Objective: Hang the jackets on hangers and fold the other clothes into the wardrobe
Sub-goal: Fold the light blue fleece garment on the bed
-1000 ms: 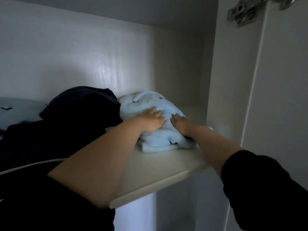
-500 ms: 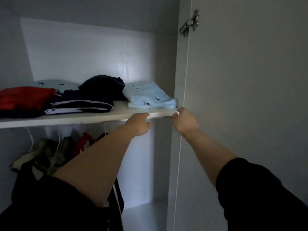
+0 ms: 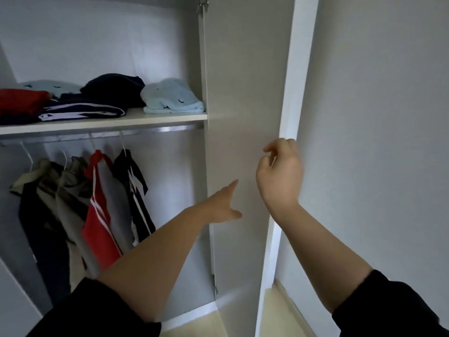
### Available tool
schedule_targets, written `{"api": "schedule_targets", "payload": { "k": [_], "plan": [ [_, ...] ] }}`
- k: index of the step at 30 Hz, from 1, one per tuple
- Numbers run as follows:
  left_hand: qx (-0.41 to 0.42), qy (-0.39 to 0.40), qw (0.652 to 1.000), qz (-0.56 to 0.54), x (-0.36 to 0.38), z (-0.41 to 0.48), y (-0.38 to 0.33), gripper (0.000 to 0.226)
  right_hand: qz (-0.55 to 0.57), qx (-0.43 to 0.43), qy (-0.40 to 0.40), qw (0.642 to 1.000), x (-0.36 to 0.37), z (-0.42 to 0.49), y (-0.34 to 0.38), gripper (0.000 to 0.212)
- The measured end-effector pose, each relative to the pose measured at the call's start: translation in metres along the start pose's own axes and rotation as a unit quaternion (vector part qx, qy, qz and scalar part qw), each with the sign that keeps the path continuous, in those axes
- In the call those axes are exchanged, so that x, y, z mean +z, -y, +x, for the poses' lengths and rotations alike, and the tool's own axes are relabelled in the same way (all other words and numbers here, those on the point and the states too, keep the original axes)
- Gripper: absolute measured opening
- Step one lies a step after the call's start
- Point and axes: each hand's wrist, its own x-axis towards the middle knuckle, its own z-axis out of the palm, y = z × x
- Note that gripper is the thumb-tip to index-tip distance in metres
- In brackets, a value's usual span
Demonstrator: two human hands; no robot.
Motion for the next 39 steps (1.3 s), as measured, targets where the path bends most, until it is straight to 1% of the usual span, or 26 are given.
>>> {"api": "schedule_targets", "payload": {
  "k": [2, 3, 4, 6, 7, 8, 10, 11, 13, 16, 18, 19, 21, 22, 23, 25, 30, 34, 39],
  "plan": [
    [-0.004, 0.023, 1.0, -0.021, 0.031, -0.002, -0.009, 0.106, 0.021, 0.043, -0.018, 0.999, -0.013, -0.003, -0.015, 0.04],
    [-0.006, 0.02, 0.999, -0.047, 0.045, -0.002, -0.014, 0.107, 0.04, 0.082, 0.005, 0.996, -0.016, -0.003, -0.023, 0.046],
    [-0.006, 0.008, 0.997, -0.08, 0.056, -0.002, -0.019, 0.105, 0.072, 0.132, 0.052, 0.987, -0.018, -0.002, -0.028, 0.049],
    [-0.007, -0.026, 0.987, -0.155, 0.071, -0.002, -0.03, 0.101, 0.137, 0.209, 0.167, 0.954, -0.02, 0.0, -0.036, 0.044],
    [-0.012, -0.045, 0.98, -0.194, 0.076, -0.002, -0.035, 0.099, 0.153, 0.226, 0.196, 0.942, -0.022, 0.001, -0.037, 0.042],
    [-0.02, -0.065, 0.972, -0.225, 0.078, -0.004, -0.037, 0.099, 0.166, 0.237, 0.207, 0.935, -0.025, 0.003, -0.036, 0.039],
    [-0.028, -0.121, 0.962, -0.243, 0.081, -0.013, -0.035, 0.092, 0.203, 0.246, 0.219, 0.922, -0.028, 0.006, -0.028, 0.032],
    [-0.033, -0.157, 0.958, -0.238, 0.08, -0.02, -0.031, 0.085, 0.226, 0.245, 0.229, 0.915, -0.028, 0.004, -0.023, 0.028],
    [-0.049, -0.237, 0.946, -0.217, 0.077, -0.038, -0.019, 0.065, 0.258, 0.244, 0.255, 0.9, -0.019, -0.005, -0.011, 0.032],
    [-0.073, -0.328, 0.927, -0.165, 0.068, -0.067, 0.013, 0.037, 0.295, 0.226, 0.311, 0.875, 0.013, -0.027, 0.009, 0.034],
    [-0.112, -0.384, 0.911, -0.098, 0.057, -0.081, 0.043, 0.022, 0.284, 0.187, 0.346, 0.874, 0.045, -0.042, 0.022, 0.032],
    [-0.134, -0.401, 0.904, -0.071, 0.048, -0.088, 0.06, 0.02, 0.25, 0.151, 0.365, 0.884, 0.065, -0.051, 0.029, 0.033],
    [-0.162, -0.409, 0.897, -0.042, 0.023, -0.101, 0.093, 0.022, 0.152, 0.064, 0.396, 0.904, 0.109, -0.069, 0.038, 0.029],
    [-0.167, -0.404, 0.899, -0.04, 0.01, -0.106, 0.109, 0.024, 0.119, 0.03, 0.402, 0.907, 0.132, -0.077, 0.043, 0.025],
    [-0.171, -0.396, 0.901, -0.048, -0.004, -0.108, 0.126, 0.024, 0.103, 0.006, 0.406, 0.908, 0.154, -0.082, 0.048, 0.022],
    [-0.178, -0.385, 0.902, -0.08, -0.03, -0.108, 0.161, 0.021, 0.099, -0.016, 0.409, 0.907, 0.196, -0.087, 0.06, 0.021],
    [-0.192, -0.354, 0.907, -0.123, -0.086, -0.085, 0.243, 0.02, 0.082, -0.04, 0.429, 0.899, 0.293, -0.078, 0.085, 0.018],
    [-0.175, -0.34, 0.907, -0.177, -0.119, -0.058, 0.294, 0.019, 0.113, 0.008, 0.456, 0.883, 0.35, -0.07, 0.095, 0.017],
    [-0.155, -0.319, 0.909, -0.221, -0.15, -0.024, 0.337, 0.019, 0.094, 0.029, 0.41, 0.907, 0.409, -0.069, 0.094, 0.024]
  ]
}}
